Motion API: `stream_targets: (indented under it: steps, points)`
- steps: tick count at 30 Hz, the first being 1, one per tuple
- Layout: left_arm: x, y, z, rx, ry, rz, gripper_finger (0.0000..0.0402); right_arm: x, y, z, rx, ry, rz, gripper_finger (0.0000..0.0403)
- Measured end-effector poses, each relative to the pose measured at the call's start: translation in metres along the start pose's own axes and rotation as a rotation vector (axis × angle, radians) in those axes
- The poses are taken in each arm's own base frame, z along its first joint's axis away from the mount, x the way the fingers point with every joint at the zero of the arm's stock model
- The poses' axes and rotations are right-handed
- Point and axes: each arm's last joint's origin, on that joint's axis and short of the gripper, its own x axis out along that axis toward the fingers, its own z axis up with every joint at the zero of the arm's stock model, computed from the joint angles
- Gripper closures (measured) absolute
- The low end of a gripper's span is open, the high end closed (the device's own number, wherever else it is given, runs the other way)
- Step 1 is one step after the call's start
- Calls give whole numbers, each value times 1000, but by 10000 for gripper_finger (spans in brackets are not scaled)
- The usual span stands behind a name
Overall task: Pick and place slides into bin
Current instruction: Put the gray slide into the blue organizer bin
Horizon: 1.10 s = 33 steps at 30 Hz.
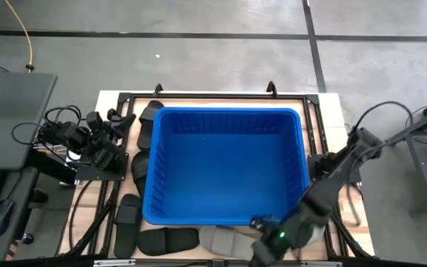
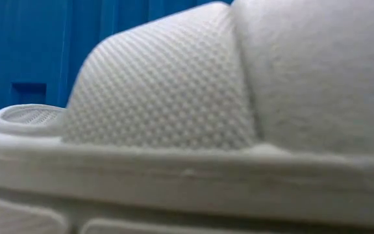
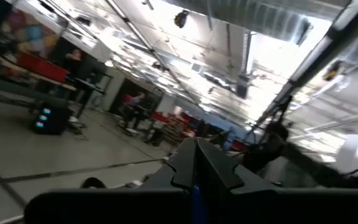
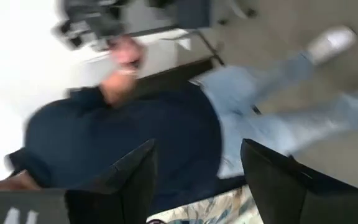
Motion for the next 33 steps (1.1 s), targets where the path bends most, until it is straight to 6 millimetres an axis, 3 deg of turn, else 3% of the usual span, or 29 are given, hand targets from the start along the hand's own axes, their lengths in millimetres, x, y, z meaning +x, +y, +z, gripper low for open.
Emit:
stream_targets:
  steps: [5,9,16,23,29,33]
  points:
    - [0,-2,-2,-20,24,-69,396,45,-35,-3,177,53,-144,183]
    - [0,-2,-4,-6,43,-92,396,61,-56,-15,207,42,-212,183]
    - [-1,-1,-11,13,96,-87,396,55,-91,-24,194,-38,-521,183]
    - [-1,-1,-13,11,112,-81,396,46,-109,-41,81,-61,-657,183]
    - [-1,-1,-14,24,124,-79,396,38,-129,-56,121,-86,-816,183]
    - [-1,0,-16,40,141,-74,396,47,-143,-58,153,-118,-866,183]
